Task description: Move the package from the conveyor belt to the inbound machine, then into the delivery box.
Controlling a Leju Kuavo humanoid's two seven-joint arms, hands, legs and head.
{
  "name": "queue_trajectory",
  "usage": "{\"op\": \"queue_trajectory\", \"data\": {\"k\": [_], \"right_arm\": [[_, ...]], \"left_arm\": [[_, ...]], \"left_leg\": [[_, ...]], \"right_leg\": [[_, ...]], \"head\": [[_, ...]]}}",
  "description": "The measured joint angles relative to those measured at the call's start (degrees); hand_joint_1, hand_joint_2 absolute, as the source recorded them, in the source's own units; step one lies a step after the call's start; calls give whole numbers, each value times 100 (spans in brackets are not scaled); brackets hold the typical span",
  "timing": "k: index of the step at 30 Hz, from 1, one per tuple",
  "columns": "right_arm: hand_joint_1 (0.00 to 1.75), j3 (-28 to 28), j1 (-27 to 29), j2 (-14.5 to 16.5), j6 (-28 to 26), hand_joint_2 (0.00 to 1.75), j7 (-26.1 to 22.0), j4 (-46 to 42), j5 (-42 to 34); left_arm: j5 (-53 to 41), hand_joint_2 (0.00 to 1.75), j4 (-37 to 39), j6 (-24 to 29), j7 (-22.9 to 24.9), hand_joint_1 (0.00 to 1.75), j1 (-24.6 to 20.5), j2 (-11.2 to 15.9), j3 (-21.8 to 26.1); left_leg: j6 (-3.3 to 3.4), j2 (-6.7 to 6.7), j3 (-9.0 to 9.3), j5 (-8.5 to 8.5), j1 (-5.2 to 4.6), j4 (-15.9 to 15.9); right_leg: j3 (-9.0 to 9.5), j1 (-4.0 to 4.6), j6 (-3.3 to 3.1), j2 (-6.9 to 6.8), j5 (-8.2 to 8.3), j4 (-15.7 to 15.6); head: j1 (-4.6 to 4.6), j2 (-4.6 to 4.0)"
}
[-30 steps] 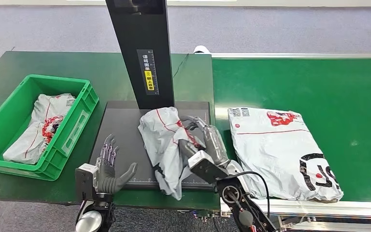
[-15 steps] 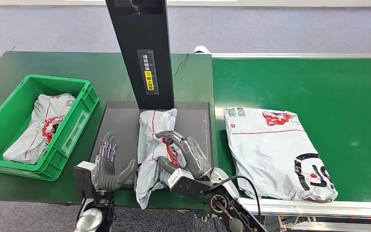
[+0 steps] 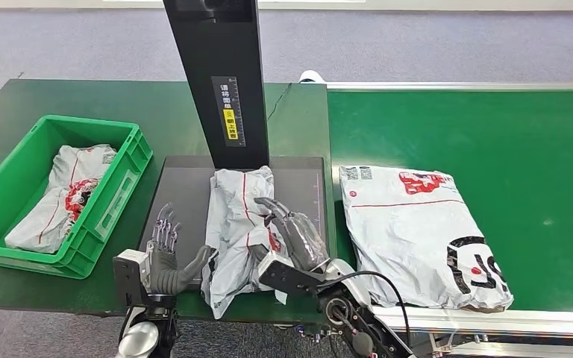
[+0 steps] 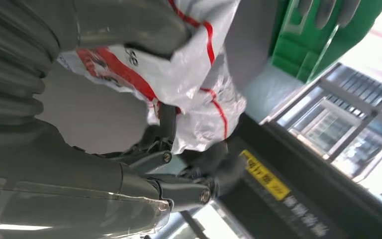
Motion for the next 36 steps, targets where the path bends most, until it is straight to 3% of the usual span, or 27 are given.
{"op": "queue_trajectory", "data": {"k": [6,16,25,31,36], "right_arm": [[0,-434,163,2,-19,175,-122,-20,-690],[0,-1378,838,-1,444,175,134,-1174,-2054],[0,-2043,1355,16,363,175,-42,-2240,-2510],[0,-2255,1448,29,299,175,-44,-2460,-2566],[0,-2441,1456,91,97,175,4,-2473,-2653]], "left_arm": [[-101,175,-64,3,15,0,68,-5,11],[-212,175,-367,92,-29,0,276,-8,62],[-1747,175,-844,314,-232,0,321,-14,-208],[-2061,175,-1001,409,-214,0,285,-7,-389],[-3405,175,-980,567,386,0,-2,44,-696]], "left_leg": [[0,-1,-1,0,0,0],[0,-1,-2,-1,0,0],[0,-2,-2,-1,-2,0],[0,-3,1,-1,-2,0],[0,-4,1,0,-2,0]], "right_leg": [[-2,0,0,-1,0,0],[-3,-1,1,-2,-1,-1],[-2,-2,1,-7,-1,-1],[-2,-3,1,-7,-1,-2],[-1,-3,1,-7,-1,-2]], "head": [[-1,0],[0,0],[1,0],[-1,0],[0,0]]}}
